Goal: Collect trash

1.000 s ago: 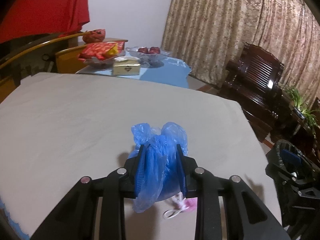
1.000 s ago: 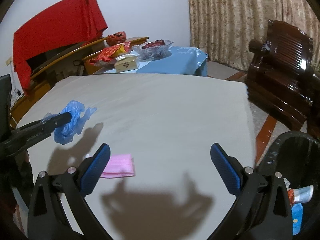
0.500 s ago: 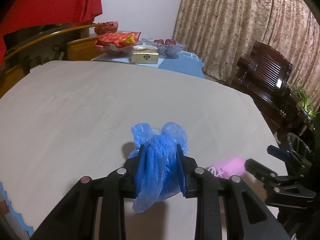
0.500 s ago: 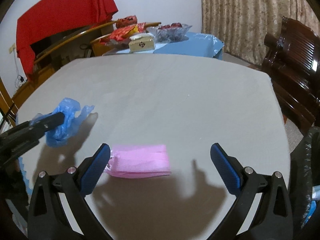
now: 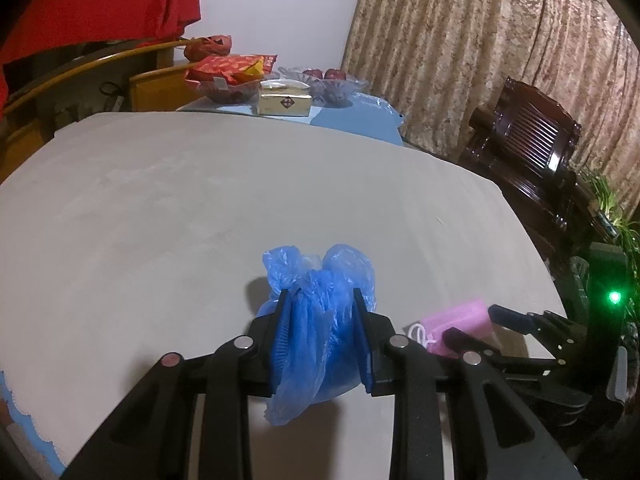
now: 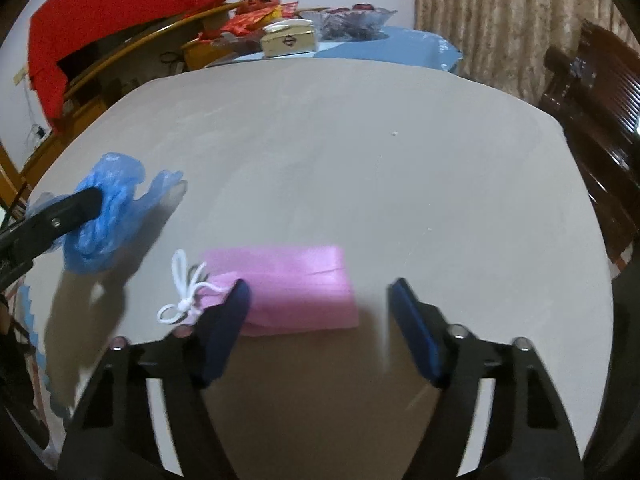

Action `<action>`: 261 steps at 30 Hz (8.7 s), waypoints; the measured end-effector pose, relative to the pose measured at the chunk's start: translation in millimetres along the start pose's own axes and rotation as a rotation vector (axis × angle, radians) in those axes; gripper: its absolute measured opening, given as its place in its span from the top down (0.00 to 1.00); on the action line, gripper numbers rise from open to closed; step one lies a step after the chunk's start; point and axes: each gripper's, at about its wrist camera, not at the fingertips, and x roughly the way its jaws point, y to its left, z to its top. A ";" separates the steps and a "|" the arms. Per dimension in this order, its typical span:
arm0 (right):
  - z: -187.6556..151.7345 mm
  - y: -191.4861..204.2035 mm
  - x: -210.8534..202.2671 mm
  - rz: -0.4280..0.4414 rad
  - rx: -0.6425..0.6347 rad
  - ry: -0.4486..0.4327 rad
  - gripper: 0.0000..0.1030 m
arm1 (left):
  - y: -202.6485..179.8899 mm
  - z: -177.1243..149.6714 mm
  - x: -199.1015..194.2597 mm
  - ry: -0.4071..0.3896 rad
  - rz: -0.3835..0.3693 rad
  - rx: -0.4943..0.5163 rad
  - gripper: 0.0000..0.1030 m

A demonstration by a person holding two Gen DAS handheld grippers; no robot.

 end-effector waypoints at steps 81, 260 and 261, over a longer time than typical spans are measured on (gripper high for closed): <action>-117.2 -304.9 -295.9 -0.421 0.400 -0.275 0.91 | -406.6 5.8 -41.2 -0.043 -0.487 0.427 0.72; -125.2 -148.2 -403.5 -0.327 0.227 -0.420 0.05 | -272.0 -18.4 -220.9 -0.248 -0.250 0.334 0.06; -126.0 -148.4 -403.7 -0.327 0.227 -0.420 0.05 | -270.5 -19.6 -220.8 -0.247 -0.249 0.333 0.06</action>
